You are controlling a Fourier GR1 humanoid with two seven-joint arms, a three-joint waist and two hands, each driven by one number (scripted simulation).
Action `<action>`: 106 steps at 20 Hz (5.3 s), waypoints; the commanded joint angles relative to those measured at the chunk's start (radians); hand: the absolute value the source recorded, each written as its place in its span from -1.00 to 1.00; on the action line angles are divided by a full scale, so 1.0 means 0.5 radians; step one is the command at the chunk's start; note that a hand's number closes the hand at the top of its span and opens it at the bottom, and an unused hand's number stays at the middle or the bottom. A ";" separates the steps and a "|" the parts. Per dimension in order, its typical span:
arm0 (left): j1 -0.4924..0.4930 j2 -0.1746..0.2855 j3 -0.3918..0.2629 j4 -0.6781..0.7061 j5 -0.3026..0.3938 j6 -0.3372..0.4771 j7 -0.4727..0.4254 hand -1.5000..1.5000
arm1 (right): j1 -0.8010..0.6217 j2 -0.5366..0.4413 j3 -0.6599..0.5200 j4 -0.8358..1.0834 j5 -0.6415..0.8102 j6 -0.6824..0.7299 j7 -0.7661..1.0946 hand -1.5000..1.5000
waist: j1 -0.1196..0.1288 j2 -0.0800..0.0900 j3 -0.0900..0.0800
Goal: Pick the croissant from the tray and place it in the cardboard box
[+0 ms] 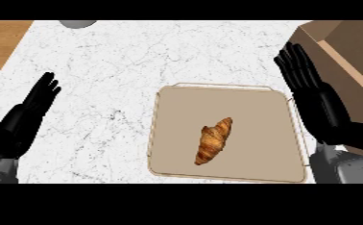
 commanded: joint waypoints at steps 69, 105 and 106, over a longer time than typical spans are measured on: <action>-0.525 -0.214 -0.224 -0.048 -0.528 -0.105 0.027 0.00 | -0.387 0.479 1.055 0.145 2.372 0.645 3.062 -1.00 | -0.013 0.010 -0.031; -0.403 -0.419 -0.089 -0.109 -0.806 -0.193 0.001 0.00 | -0.433 0.480 1.176 0.700 2.682 0.174 2.501 1.00 | -0.015 0.013 -0.028; -0.486 -0.455 -0.062 0.015 -0.768 -0.232 -0.004 0.00 | -0.545 0.405 0.956 0.786 2.622 0.233 2.164 1.00 | -0.021 0.016 -0.028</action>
